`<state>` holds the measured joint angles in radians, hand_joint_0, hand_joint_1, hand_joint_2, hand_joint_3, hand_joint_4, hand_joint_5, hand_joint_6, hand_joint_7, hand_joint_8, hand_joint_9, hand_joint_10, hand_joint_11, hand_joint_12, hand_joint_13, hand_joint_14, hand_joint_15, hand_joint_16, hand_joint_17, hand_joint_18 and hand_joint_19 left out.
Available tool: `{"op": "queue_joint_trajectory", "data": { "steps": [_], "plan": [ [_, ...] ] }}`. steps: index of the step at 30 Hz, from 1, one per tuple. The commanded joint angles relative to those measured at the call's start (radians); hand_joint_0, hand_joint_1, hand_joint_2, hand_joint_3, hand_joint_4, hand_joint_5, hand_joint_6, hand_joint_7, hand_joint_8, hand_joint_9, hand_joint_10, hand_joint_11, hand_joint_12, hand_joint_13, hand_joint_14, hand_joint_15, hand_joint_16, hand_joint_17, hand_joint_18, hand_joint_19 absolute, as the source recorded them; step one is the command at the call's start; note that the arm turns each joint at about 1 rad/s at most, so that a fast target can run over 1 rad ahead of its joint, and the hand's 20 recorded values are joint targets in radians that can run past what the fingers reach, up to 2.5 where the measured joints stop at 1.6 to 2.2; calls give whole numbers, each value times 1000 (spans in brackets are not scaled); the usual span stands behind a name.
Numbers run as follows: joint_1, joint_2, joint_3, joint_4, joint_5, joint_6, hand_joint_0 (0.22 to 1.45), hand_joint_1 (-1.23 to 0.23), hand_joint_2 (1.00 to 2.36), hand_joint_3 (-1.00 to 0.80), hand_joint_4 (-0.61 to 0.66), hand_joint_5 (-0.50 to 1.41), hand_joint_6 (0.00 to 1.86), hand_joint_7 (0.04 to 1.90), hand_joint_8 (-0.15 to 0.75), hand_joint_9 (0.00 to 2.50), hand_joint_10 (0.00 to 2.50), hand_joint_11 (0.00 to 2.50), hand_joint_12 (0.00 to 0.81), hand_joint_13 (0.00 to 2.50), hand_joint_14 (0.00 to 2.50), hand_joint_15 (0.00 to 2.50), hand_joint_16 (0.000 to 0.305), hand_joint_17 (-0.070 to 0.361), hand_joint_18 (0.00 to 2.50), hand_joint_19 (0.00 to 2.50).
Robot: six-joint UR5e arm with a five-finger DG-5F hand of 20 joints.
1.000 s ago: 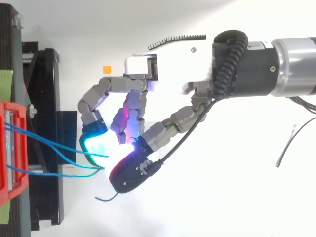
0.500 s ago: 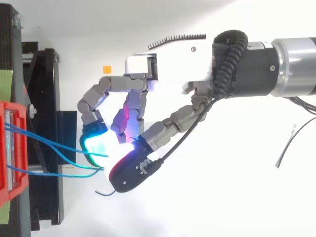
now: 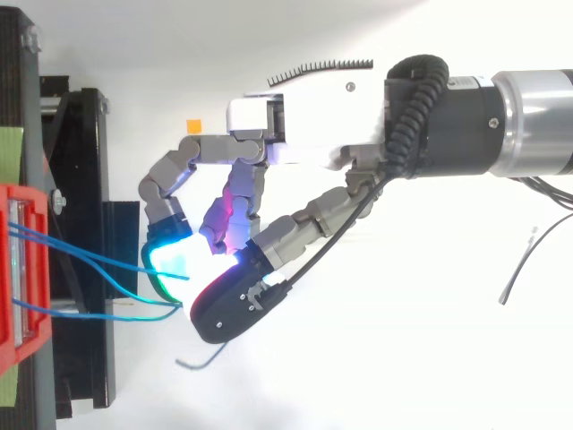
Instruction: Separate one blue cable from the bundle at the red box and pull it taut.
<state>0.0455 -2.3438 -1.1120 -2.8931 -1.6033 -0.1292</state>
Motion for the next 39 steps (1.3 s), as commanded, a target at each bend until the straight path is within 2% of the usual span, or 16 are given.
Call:
{"op": "queue_joint_trajectory", "data": {
  "steps": [1,12,18,22,28,31,37,39],
  "plan": [
    [0,0,0,0,0,0,583,-416,1014,-240,27,-118,833,1240,320,1394,26,1043,398,938,22,583,53,119,851,738],
    [2,0,-2,-2,8,45,568,-389,1011,-348,30,-123,832,1234,309,1375,28,1075,389,924,21,600,50,112,820,761],
    [2,0,-2,-3,16,56,536,-528,1012,-349,35,-122,828,1239,316,1386,27,1066,390,934,21,596,51,115,834,751],
    [4,0,-2,-3,16,62,497,-565,1000,-500,48,-121,828,1229,333,1399,26,1066,400,960,22,586,54,122,864,734],
    [4,0,-3,0,22,62,452,-598,1000,-500,63,-119,827,1218,356,1416,25,1062,417,988,20,582,58,131,908,700],
    [5,0,-3,-3,34,60,439,-692,1000,-500,75,-119,828,1216,357,1424,25,1077,414,998,21,578,59,133,927,683],
    [7,0,-3,-3,36,68,474,-826,1000,-500,81,-122,841,1252,345,1419,27,1135,396,993,22,588,54,122,883,700],
    [7,0,-3,-3,36,72,542,-853,1000,-500,71,-125,849,1274,317,1415,28,1179,372,979,25,609,49,110,841,735]
  ]
}}
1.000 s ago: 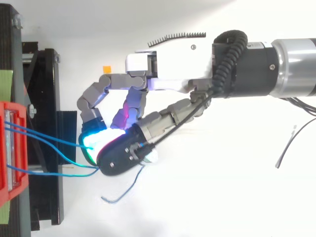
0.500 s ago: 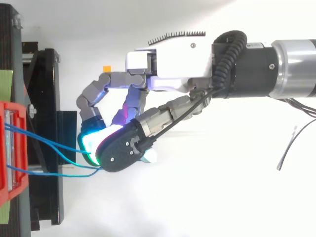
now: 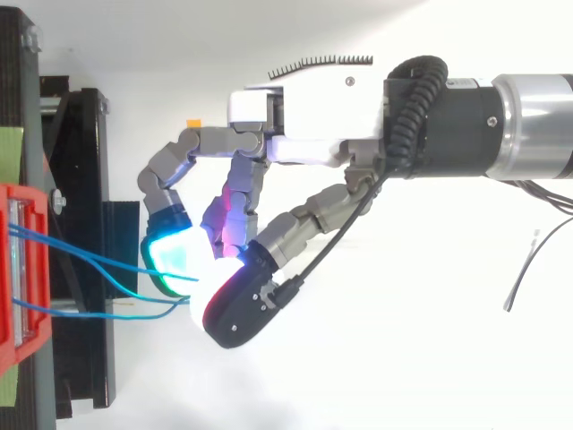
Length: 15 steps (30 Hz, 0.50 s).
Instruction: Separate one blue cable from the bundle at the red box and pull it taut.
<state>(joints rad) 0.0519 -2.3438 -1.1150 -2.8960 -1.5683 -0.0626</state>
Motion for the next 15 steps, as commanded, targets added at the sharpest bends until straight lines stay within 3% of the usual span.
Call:
{"op": "queue_joint_trajectory", "data": {
  "steps": [1,3,7,10,15],
  "plan": [
    [0,0,0,0,1,6,578,-853,1000,-500,64,-124,854,1277,317,1414,28,1170,365,978,25,612,48,107,833,743],
    [2,0,0,0,1,6,637,-806,1001,-484,46,-118,860,1293,315,1448,28,1187,355,999,25,623,46,102,843,758],
    [2,0,0,0,1,7,615,-774,1013,-342,-5,-111,863,1268,306,1466,29,1165,356,1015,23,626,45,102,860,771],
    [2,0,0,0,1,10,586,-658,1017,-248,-5,-103,852,1259,301,1478,29,1108,360,1019,24,619,46,104,863,771],
    [2,0,0,0,1,14,594,-526,1016,-211,35,-96,842,1233,337,1484,27,1059,393,1040,23,613,52,116,904,742]
  ]
}}
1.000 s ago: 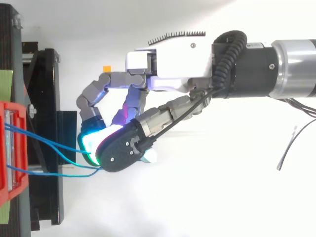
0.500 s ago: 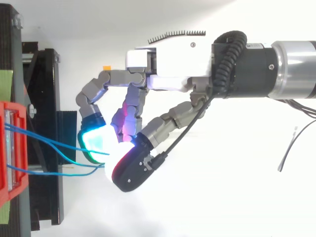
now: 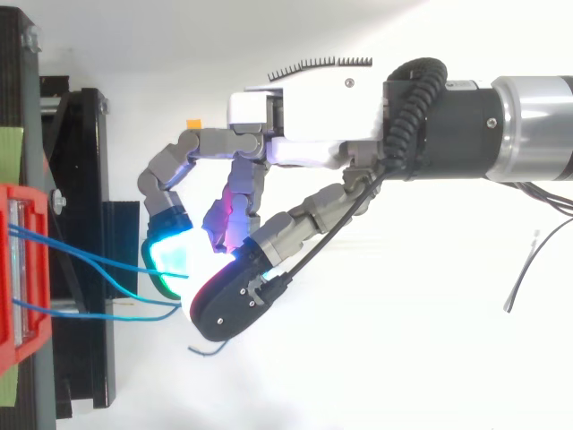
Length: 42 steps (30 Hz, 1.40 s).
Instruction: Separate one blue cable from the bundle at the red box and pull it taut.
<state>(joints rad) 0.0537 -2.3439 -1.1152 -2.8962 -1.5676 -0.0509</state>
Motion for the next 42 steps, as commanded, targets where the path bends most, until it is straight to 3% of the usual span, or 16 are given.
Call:
{"op": "queue_joint_trajectory", "data": {
  "steps": [1,8,14,17,20,25,33,37,42],
  "plan": [
    [0,0,0,0,0,2,594,-523,1016,-208,37,-96,842,1233,341,1485,27,1058,393,1042,21,604,52,117,906,742],
    [3,0,-2,0,0,20,600,-506,1017,-192,76,-97,839,1265,357,1492,28,1105,397,1044,22,610,52,116,913,734],
    [11,0,-11,-31,0,177,598,-504,1018,-216,79,-103,846,1268,349,1473,27,1080,386,1036,21,616,49,110,895,743],
    [12,0,-21,-29,0,209,598,-499,1018,-219,82,-105,845,1285,348,1462,27,1081,384,1019,23,612,49,109,891,738],
    [12,0,-23,-29,1,215,599,-498,1018,-218,86,-105,846,1284,358,1447,29,1055,384,1017,23,599,48,109,892,726],
    [15,0,-23,-25,0,217,602,-499,1017,-216,96,-103,848,1279,380,1221,25,726,383,959,22,515,48,109,896,712],
    [14,0,-23,-8,1,214,603,-501,1017,-216,96,-101,848,1298,364,936,15,468,379,899,19,494,49,110,883,688],
    [15,0,-23,-8,1,215,604,-499,1017,-222,81,-103,851,1298,373,1032,17,553,380,866,19,490,50,113,864,695],
    [14,0,-25,-8,1,217,606,-492,1018,-240,73,-114,860,1296,372,1312,26,861,374,841,18,499,49,110,832,699]
  ]
}}
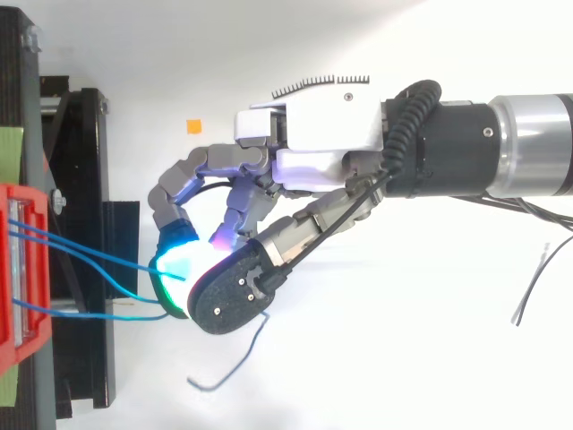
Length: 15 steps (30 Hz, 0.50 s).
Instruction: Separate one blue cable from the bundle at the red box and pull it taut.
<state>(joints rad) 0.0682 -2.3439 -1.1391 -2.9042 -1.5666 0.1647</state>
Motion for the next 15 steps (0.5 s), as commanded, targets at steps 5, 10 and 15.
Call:
{"op": "queue_joint_trajectory", "data": {
  "steps": [5,10,15],
  "plan": [
    [-1,0,-1,0,0,1,607,-486,1017,-250,80,-117,862,1302,360,1455,26,1064,373,836,19,504,49,109,824,703],
    [-1,0,-2,0,0,1,608,-482,1017,-256,85,-120,864,1291,372,1530,25,1148,368,837,19,516,48,109,827,705],
    [-4,0,-1,0,-1,1,607,-481,1017,-255,86,-120,865,1290,366,1534,26,1180,369,842,20,516,48,109,826,703]
  ]
}}
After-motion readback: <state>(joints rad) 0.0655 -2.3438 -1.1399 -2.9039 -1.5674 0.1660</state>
